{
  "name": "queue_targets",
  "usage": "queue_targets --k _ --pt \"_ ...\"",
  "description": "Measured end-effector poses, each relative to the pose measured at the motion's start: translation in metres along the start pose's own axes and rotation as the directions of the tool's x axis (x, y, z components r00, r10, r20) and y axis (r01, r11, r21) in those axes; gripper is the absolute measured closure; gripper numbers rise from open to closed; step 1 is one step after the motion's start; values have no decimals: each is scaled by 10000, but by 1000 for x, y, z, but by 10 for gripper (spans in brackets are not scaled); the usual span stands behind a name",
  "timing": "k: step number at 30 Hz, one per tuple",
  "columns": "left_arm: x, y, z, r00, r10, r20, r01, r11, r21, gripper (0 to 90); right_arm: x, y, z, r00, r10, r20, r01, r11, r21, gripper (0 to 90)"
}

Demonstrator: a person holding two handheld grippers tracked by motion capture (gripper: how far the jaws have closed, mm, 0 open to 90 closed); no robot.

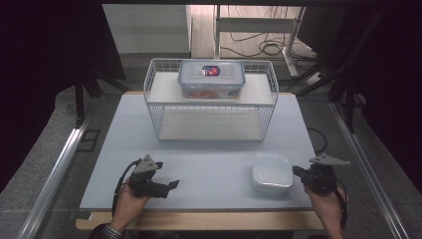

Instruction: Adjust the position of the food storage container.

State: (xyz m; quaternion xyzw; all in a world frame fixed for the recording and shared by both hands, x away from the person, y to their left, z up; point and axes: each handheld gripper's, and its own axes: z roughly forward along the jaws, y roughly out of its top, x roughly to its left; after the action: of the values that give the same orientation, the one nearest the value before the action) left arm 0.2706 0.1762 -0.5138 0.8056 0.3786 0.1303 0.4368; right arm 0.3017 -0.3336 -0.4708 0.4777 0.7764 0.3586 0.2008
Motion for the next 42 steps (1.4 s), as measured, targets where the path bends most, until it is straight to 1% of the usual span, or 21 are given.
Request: queue_targets --k 1,3,6,7,9,12,14,16,18,21,23,24,27,28,30,31,32,34,35,39,42 --pt "0 0 0 10000 -13 6 13 10000 11 92 0 0 0 10000 0 0 0 10000 0 898" --pt "0 0 1 10000 -9 -4 9 10000 44 92 10 4 6 9995 -211 -240 211 9998 -4 898" --pt "-1 0 1 10000 17 3 -17 10000 60 91 19 9 14 9981 -380 -481 379 9993 -31 898" --pt "-1 0 1 10000 17 3 -17 10000 60 91 19 9 14 9981 -380 -481 379 9993 -31 898" --pt "-2 0 2 10000 51 11 -51 9999 98 91 27 13 20 9959 -516 -741 514 9987 -40 898" --pt "-3 0 2 10000 73 20 -73 9999 127 91 34 17 26 9934 -674 -928 674 9977 -30 898" --pt "-3 0 3 10000 81 19 -81 9999 130 91 36 19 27 9924 -694 -1014 694 9976 -32 898" --pt "-3 0 3 10000 89 -1 -89 9999 125 91 42 22 33 9885 -679 -1349 684 9977 -7 898" --pt "-3 0 3 10000 87 3 -87 9999 130 91 45 23 35 9868 -729 -1445 732 9973 -31 898" --pt "-4 0 4 10000 94 10 -95 9998 164 90 53 27 41 9811 -847 -1741 856 9963 -27 898" --pt "-4 0 4 9999 103 10 -103 9998 180 90 62 32 47 9748 -983 -2003 998 9950 -26 898" --pt "-4 0 5 10000 99 10 -99 9998 180 90 62 32 47 9748 -983 -2003 998 9950 -26 898" --pt "-4 -1 5 9999 108 0 -108 9998 178 89 73 37 54 9678 -1151 -2239 1181 9930 -2 898" --pt "-4 -1 4 10000 99 -7 -99 9998 167 89 81 40 59 9620 -1300 -2402 1336 9910 -13 898" --pt "-4 -1 4 10000 89 -3 -89 9998 160 89 85 41 61 9595 -1321 -2487 1362 9907 -8 898" --pt "-4 -1 4 10000 86 -1 -86 9998 162 89 92 43 64 9533 -1464 -2640 1517 9884 -5 898" --pt "-4 -1 4 10000 91 -7 -91 9998 166 89 92 43 64 9533 -1464 -2640 1517 9884 -5 898" --pt "-4 -1 4 9999 101 2 -101 9998 172 88 98 43 64 9507 -1523 -2700 1595 9872 45 898" --pt "-4 -1 4 10000 98 14 -98 9998 169 88 103 42 63 9467 -1604 -2793 1699 9854 101 898" --pt "-4 -1 4 10000 83 50 -84 9998 161 88 108 39 61 9431 -1615 -2908 1722 9850 116 898" --pt "-4 -1 4 9998 -103 153 101 9999 103 84 111 38 60 9408 -1728 -2916 1835 9830 97 895"
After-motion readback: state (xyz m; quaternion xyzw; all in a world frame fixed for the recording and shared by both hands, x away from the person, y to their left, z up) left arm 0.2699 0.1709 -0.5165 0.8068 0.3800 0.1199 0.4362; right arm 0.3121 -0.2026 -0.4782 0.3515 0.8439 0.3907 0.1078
